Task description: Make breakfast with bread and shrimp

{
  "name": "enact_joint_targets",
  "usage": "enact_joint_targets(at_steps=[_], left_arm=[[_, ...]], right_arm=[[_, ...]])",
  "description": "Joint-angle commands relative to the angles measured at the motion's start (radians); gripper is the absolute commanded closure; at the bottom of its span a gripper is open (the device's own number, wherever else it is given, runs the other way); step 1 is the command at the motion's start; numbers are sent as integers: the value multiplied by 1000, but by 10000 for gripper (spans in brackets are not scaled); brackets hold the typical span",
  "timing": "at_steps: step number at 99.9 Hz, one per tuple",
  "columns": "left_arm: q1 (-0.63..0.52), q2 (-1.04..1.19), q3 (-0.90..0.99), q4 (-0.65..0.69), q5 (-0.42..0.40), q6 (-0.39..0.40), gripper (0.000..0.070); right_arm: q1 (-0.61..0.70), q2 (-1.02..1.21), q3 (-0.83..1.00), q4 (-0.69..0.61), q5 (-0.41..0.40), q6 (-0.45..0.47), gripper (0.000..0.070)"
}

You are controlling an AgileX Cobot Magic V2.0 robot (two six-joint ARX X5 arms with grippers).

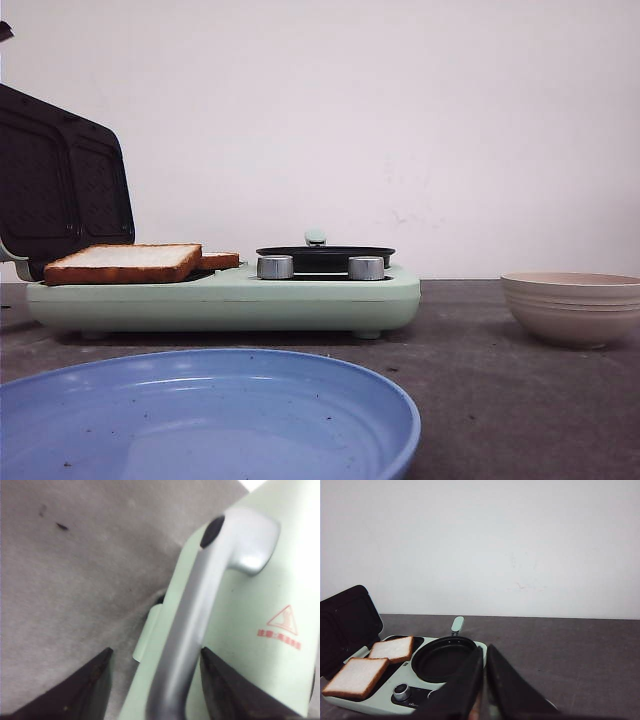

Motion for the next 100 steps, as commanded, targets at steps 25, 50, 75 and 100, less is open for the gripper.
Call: enact_joint_targets(at_steps=[25, 50, 75, 100], left_arm=[[-48, 46, 25, 30, 6, -14, 523], [-84, 46, 25, 58, 12, -16, 700], [-149, 46, 25, 104, 73, -23, 700], [-257, 46, 25, 157, 47, -18, 700]], right_arm=[[5, 2, 9, 16, 5, 30, 699], [5, 2, 9, 8, 4, 55, 699], [5, 3, 9, 11, 5, 55, 699], [5, 3, 9, 24, 5, 55, 699]])
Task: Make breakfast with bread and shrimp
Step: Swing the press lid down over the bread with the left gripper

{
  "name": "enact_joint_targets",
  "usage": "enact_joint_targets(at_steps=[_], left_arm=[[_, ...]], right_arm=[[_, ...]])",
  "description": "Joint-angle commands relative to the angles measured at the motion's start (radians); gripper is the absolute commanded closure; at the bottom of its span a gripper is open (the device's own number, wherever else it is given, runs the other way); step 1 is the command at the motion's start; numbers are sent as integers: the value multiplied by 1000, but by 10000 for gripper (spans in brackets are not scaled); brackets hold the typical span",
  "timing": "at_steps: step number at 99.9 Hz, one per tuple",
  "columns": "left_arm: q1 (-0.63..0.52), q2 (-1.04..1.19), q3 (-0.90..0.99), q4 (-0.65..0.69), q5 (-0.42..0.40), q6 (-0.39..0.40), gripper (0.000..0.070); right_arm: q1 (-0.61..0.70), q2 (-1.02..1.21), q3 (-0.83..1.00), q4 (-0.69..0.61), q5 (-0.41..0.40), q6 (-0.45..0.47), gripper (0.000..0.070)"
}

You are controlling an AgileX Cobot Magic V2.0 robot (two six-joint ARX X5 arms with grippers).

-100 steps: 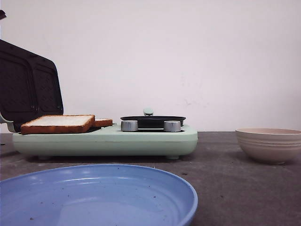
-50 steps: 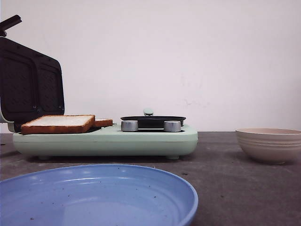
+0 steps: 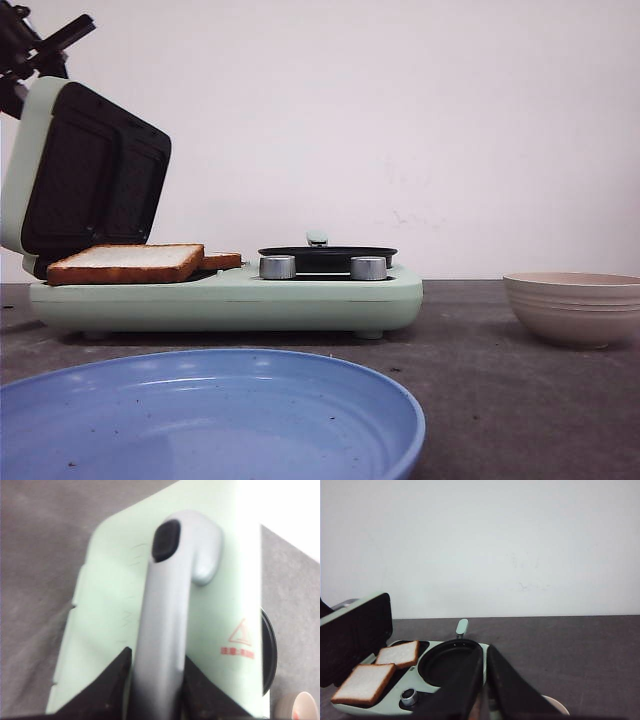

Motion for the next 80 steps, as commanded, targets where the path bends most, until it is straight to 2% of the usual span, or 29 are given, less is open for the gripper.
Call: enact_joint_targets(at_steps=[1, 42, 59, 72, 75, 80], left_arm=[[-50, 32, 15, 36, 20, 3, 700], [-252, 55, 15, 136, -198, 32, 700], [-319, 119, 15, 104, -220, 34, 700], [-357, 175, 15, 74, -241, 66, 700], [-362, 183, 15, 66, -247, 67, 694], [-367, 194, 15, 60, -259, 67, 629]], right_arm=[[5, 3, 9, 13, 5, 11, 699], [5, 3, 9, 13, 3, 12, 699], [5, 3, 9, 13, 3, 27, 699], [5, 3, 9, 12, 3, 31, 699], [5, 3, 9, 12, 3, 31, 699], [5, 3, 9, 10, 0, 31, 699]])
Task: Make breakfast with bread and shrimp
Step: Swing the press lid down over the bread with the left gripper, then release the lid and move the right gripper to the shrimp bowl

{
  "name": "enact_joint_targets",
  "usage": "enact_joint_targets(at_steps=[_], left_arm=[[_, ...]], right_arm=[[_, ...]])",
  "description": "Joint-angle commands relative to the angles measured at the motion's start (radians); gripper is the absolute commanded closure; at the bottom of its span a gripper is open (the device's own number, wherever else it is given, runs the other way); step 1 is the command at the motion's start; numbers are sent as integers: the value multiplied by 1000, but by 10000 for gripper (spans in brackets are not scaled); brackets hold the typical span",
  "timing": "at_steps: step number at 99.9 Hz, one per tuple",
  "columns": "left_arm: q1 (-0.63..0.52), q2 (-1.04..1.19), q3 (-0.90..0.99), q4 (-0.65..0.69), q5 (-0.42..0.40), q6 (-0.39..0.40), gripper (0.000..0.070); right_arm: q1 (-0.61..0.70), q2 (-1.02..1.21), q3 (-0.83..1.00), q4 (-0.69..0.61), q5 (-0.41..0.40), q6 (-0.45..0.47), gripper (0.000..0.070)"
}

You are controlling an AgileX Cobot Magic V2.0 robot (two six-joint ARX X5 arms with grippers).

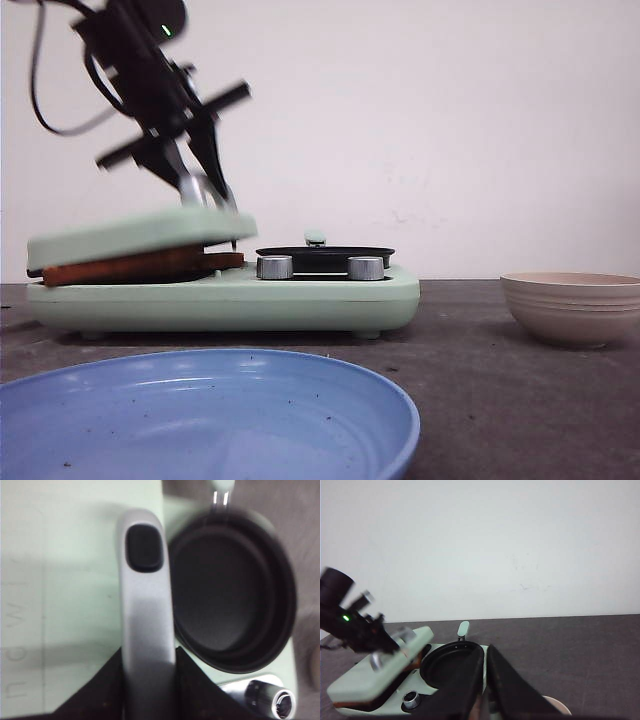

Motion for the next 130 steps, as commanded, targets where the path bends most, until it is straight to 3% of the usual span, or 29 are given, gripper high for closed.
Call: enact_joint_targets(at_steps=[1, 14, 20, 25, 40, 56, 64, 79, 88, 96, 108, 130], left_arm=[[5, 34, 25, 0, -18, 65, 609], [4, 37, 27, 4, -24, 64, 229], [5, 36, 45, -8, -23, 64, 103], [7, 34, 78, -40, -23, 66, 49], [17, 26, 238, -177, -25, 84, 23], [9, -60, 371, -249, -25, 107, 54], [-13, -151, 374, -231, -30, 137, 178], [-63, -330, 373, -245, -70, 229, 529], [-90, -427, 373, -285, -71, 262, 632], [-109, -510, 373, -335, -80, 290, 640], [-126, -628, 372, -399, -119, 323, 648], [-128, -811, 360, -492, -193, 341, 648]], right_arm=[[5, 3, 9, 6, -1, 13, 699], [5, 3, 9, -12, -3, 19, 699], [5, 3, 9, -16, -3, 19, 699], [5, 3, 9, -16, -3, 19, 699], [5, 3, 9, -10, -2, 18, 699], [5, 21, 9, 17, 5, 19, 699], [5, 56, 9, 52, 5, 18, 699], [5, 167, 9, 144, 2, 19, 699], [3, 256, 12, 211, -7, 23, 699], [-9, 348, 32, 246, -25, 46, 699], [-79, 517, 116, 219, -142, 44, 699], [-346, 866, 404, -62, -423, -8, 699]])
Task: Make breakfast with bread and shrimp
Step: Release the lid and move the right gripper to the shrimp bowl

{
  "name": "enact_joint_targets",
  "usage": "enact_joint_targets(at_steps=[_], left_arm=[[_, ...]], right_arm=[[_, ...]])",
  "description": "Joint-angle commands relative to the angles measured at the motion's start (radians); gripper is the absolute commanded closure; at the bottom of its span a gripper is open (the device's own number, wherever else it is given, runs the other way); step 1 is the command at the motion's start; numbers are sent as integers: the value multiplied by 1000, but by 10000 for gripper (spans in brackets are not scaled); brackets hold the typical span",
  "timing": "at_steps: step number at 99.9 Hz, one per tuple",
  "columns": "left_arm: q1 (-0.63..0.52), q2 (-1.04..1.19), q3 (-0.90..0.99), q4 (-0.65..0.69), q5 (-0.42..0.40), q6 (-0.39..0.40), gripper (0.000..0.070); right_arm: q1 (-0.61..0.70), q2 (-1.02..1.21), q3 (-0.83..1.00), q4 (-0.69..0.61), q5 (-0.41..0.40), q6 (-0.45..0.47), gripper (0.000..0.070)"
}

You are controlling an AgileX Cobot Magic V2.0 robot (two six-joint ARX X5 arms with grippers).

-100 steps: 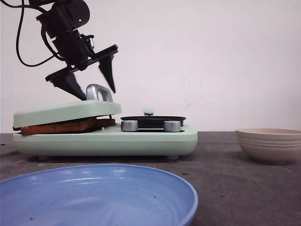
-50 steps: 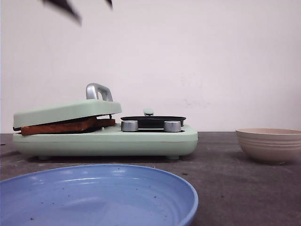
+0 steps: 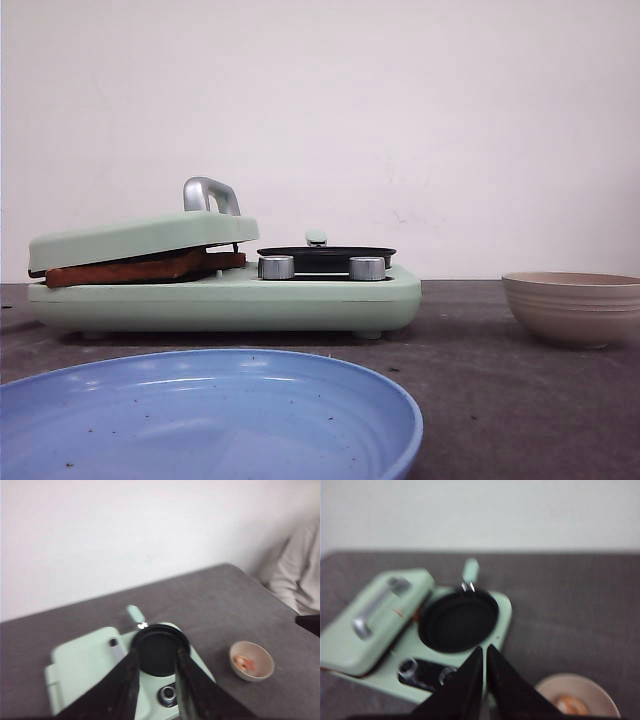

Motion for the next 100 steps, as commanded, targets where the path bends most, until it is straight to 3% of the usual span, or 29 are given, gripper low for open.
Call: enact_joint_targets(at_steps=[1, 12, 27, 31, 41, 46, 55, 74, 100], left_arm=[[-5, -33, 9, -20, -24, 20, 648], [-5, -118, -16, -49, -36, 19, 648], [-4, -248, -119, -52, -47, 23, 648], [-4, -286, -166, -52, -67, 24, 648], [-4, -380, -309, -50, -125, 25, 648], [-4, -426, -390, -43, -157, 30, 648], [-4, -499, -537, -13, -201, 32, 648], [-4, -599, -785, 70, -203, 31, 648], [-4, -615, -872, 87, -202, 15, 648]], right_arm=[[-89, 113, 103, -87, -81, -33, 699], [-212, 256, 206, -212, -178, -67, 699], [-308, 390, 227, -306, -169, -109, 674], [-325, 423, 227, -335, -168, -121, 607], [-352, 502, 227, -382, -167, -136, 359], [-360, 536, 227, -386, -164, -136, 300], [-367, 581, 227, -378, -164, -135, 293], [-367, 673, 227, -367, -116, -134, 294], [-367, 772, 227, -333, -114, -122, 295]])
